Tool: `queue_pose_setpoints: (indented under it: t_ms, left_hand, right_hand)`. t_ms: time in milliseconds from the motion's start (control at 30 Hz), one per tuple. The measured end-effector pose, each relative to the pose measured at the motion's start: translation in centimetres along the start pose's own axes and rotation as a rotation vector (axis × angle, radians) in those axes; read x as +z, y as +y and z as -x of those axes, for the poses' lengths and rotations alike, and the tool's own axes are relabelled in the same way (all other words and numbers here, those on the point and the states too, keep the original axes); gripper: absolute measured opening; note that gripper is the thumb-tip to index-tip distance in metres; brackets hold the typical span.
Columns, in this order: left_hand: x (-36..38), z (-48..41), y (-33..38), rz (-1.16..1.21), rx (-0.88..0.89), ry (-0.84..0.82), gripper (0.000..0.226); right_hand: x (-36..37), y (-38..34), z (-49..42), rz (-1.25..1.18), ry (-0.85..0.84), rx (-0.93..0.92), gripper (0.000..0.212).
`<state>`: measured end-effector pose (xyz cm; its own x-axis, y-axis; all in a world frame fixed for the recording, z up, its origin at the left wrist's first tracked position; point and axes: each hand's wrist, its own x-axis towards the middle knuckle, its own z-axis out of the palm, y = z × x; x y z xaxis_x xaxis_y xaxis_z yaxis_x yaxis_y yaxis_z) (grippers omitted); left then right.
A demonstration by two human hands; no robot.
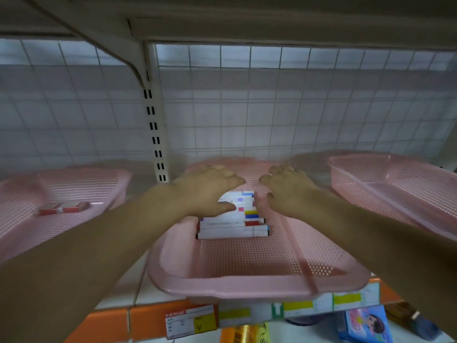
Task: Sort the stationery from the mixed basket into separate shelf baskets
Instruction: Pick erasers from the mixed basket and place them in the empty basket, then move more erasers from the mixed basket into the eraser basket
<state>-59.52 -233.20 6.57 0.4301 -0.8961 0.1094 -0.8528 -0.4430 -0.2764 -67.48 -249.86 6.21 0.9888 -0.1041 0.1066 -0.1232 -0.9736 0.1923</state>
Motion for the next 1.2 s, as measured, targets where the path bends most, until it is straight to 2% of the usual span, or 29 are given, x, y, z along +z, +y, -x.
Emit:
queue_pose_setpoints:
  t_ms: [167,300,433,567,667,767,1000,1200]
  left_hand:
    - [-2.1,7.2,-3.4,0.003,-0.069,0.101,0.068]
    - [-3.3,14.1,-5.5,-0.025,-0.150,0.109,0.058]
    - [-4.0,23.1,-7.8,0.010,-0.247,0.106,0.059]
    - [-4.8,32.0,-10.9,0.050,-0.353,0.116,0.092]
    - [-5.0,38.1,-13.2,0.085,-0.475,0.148,0.076]
    - [-5.2,43.8,-14.4,0.115,-0.565,0.188,0.058]
    - [-4.0,54.8,-18.5,0.171,-0.860,0.178,0.061]
    - [-3.1,59.5,-24.5,0.146,-0.998,0.184,0.060]
  right_hand:
    - [-2.5,-4.6,-0.2,0.016,0.025,-0.066,0.053]
    - [-4.0,-9.5,-0.1,0.015,0.056,-0.074,0.052]
    - [-5.8,-16.5,0.4,-0.040,0.073,-0.128,0.040]
    - [-7.7,-23.7,0.1,-0.131,0.135,-0.202,0.037]
    - [-9.4,-28.9,0.1,-0.159,0.156,-0.256,0.035]
    - [-11.1,-33.7,0.2,-0.156,0.178,-0.324,0.044]
    - [-14.0,-43.8,-1.9,-0.119,0.201,-0.467,0.050]
    - [-15.0,-52.1,-6.6,-0.129,0.263,-0.626,0.055]
